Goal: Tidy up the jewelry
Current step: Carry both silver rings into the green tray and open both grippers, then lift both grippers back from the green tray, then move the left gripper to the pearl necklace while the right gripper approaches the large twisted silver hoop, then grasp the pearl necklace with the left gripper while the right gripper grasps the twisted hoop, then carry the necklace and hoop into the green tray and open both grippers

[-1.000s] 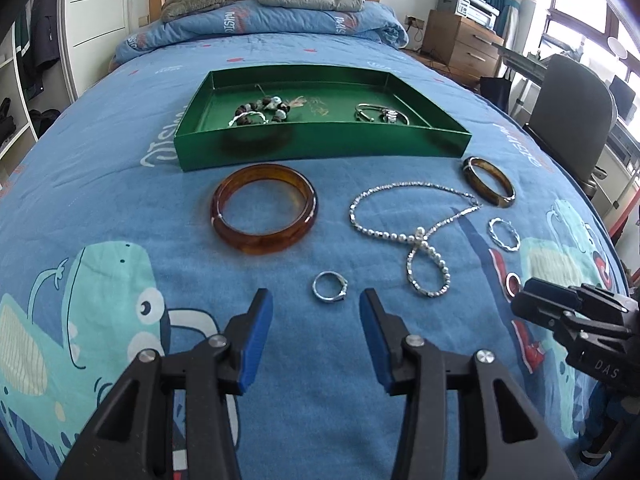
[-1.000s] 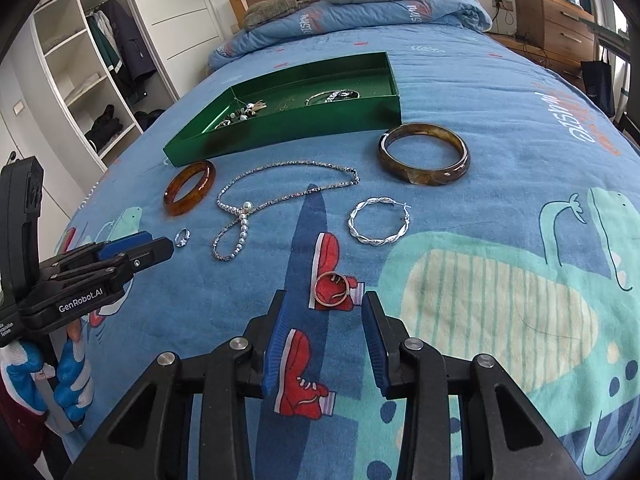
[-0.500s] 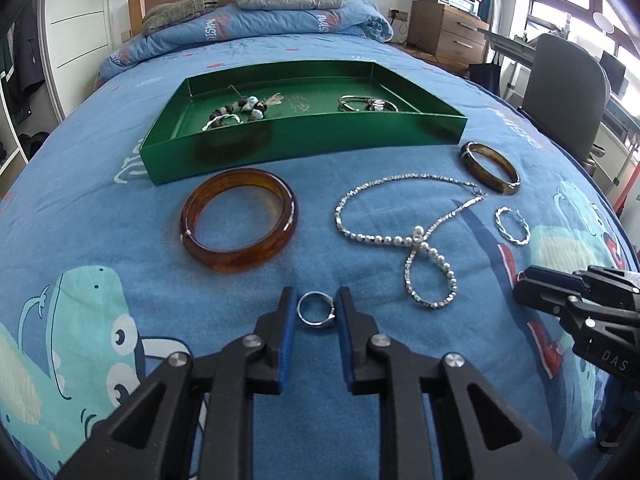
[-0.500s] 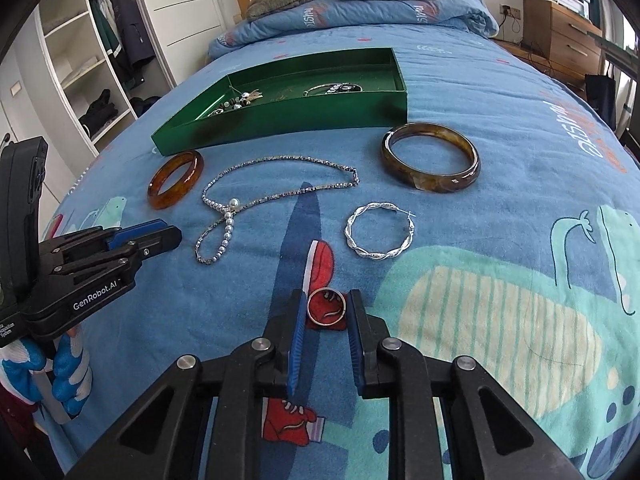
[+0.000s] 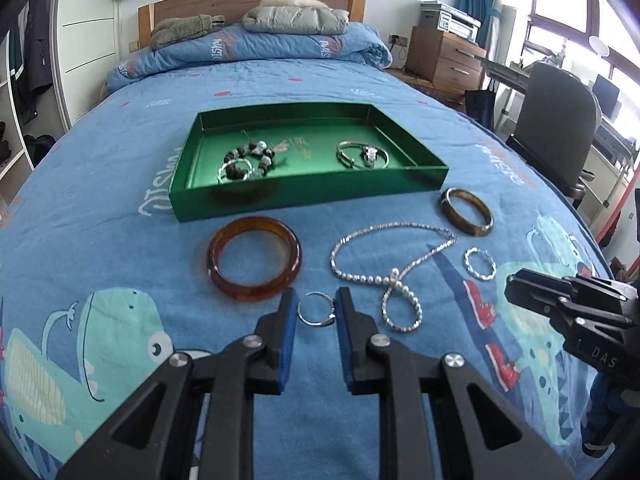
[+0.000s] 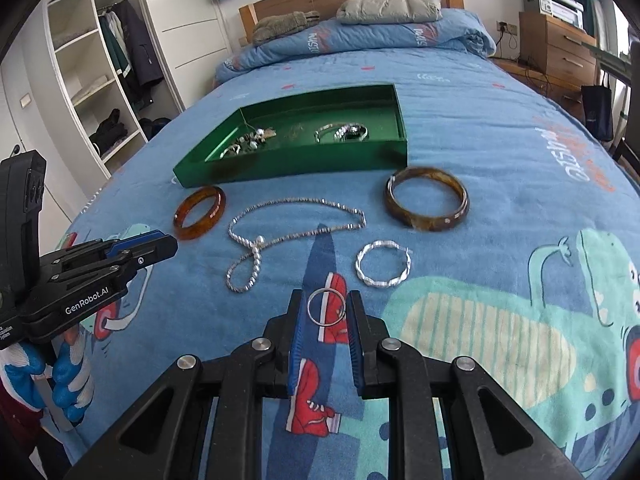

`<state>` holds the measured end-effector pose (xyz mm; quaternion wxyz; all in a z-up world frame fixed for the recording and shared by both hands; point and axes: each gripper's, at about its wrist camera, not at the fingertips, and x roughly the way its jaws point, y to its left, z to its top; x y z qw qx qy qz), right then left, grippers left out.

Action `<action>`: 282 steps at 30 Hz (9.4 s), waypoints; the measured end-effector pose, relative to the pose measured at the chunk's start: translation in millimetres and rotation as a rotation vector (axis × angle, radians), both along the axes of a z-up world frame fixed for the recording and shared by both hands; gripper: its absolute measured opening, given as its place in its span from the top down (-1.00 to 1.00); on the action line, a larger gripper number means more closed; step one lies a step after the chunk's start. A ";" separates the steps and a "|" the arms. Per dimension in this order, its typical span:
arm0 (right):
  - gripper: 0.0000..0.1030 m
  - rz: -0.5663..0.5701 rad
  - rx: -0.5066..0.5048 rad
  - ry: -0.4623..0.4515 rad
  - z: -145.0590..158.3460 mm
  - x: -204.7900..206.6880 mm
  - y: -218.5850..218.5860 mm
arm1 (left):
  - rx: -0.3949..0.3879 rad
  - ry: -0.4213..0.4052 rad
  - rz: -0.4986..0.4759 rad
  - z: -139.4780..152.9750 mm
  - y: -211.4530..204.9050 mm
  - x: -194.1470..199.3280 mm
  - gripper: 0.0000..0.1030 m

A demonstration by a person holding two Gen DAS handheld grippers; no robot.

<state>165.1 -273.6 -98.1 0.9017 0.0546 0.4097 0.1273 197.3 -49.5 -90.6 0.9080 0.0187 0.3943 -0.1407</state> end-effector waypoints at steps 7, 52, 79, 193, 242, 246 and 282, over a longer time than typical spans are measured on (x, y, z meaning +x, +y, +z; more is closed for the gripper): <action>0.61 0.015 0.000 -0.139 64.4 55.8 6.0 | 0.023 -0.076 0.034 54.1 -1.9 61.2 0.65; 0.14 -0.019 -0.134 -0.033 50.8 244.7 27.3 | 0.034 0.056 0.226 53.7 10.6 228.9 0.28; -0.14 -0.015 -0.049 -0.121 108.6 -12.4 5.4 | -0.034 -0.105 0.277 128.9 78.2 -64.2 -0.05; 0.21 0.198 -0.023 -0.031 -14.5 31.2 -42.0 | 0.083 0.137 -0.092 -21.2 -96.0 18.6 0.83; 0.21 0.094 -0.044 -0.114 47.1 236.6 23.1 | 0.007 0.035 -0.052 43.7 -40.3 191.6 0.83; 0.20 0.108 -0.060 -0.043 28.6 267.1 33.6 | -0.017 0.104 -0.068 12.5 -35.8 194.4 0.83; -0.05 0.108 -0.189 -0.017 49.0 256.3 47.5 | -0.065 0.095 -0.043 17.7 -12.3 164.3 0.75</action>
